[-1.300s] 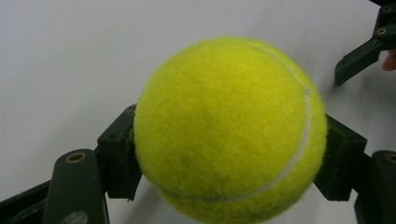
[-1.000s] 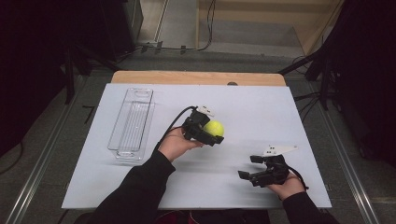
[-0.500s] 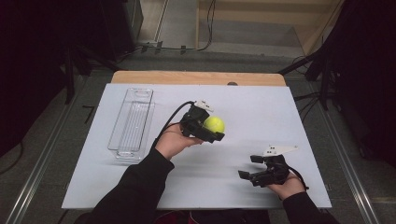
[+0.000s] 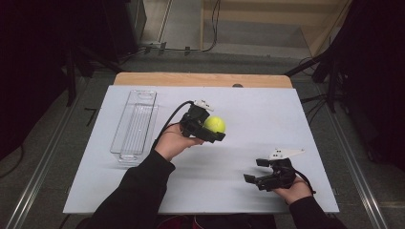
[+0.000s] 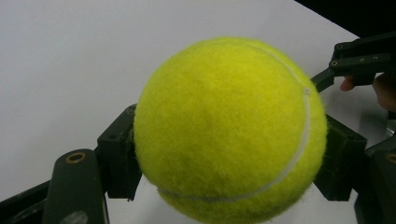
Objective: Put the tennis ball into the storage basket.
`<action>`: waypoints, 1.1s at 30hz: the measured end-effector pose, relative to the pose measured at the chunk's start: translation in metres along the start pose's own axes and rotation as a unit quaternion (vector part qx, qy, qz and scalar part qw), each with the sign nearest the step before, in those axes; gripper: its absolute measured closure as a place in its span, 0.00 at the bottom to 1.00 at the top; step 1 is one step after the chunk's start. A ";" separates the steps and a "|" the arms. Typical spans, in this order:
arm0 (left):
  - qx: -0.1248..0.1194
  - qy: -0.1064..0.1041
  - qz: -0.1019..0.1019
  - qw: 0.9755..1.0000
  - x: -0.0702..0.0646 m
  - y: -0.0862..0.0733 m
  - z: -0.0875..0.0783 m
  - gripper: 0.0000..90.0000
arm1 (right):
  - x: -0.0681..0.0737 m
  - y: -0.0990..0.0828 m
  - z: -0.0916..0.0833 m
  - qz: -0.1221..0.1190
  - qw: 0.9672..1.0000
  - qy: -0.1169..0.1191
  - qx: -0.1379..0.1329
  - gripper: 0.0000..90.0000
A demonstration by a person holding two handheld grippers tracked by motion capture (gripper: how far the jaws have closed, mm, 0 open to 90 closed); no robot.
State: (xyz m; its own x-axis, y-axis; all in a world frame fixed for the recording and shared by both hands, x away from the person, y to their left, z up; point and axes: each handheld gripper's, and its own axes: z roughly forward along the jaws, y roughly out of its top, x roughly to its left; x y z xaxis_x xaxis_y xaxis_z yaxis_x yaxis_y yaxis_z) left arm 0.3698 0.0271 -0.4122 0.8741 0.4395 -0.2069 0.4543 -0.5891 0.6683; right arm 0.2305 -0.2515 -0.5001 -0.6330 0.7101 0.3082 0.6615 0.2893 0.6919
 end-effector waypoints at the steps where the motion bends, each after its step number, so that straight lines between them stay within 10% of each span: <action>1: 0.000 0.002 0.000 1.000 0.001 0.000 -0.001 0.28 | 0.000 0.000 0.000 0.000 1.000 0.000 0.000 0.13; 33: -0.005 0.031 -0.037 0.999 0.032 -0.009 -0.029 0.28 | -0.001 0.000 0.000 0.002 1.000 -0.001 0.001 0.13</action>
State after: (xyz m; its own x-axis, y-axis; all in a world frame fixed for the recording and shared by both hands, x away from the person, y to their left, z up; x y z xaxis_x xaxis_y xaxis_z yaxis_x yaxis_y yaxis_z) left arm 0.3889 0.0665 -0.4044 0.8261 0.5228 -0.2104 0.5147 -0.5478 0.6596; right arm 0.2310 -0.2519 -0.5003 -0.6297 0.7121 0.3106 0.6649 0.2873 0.6894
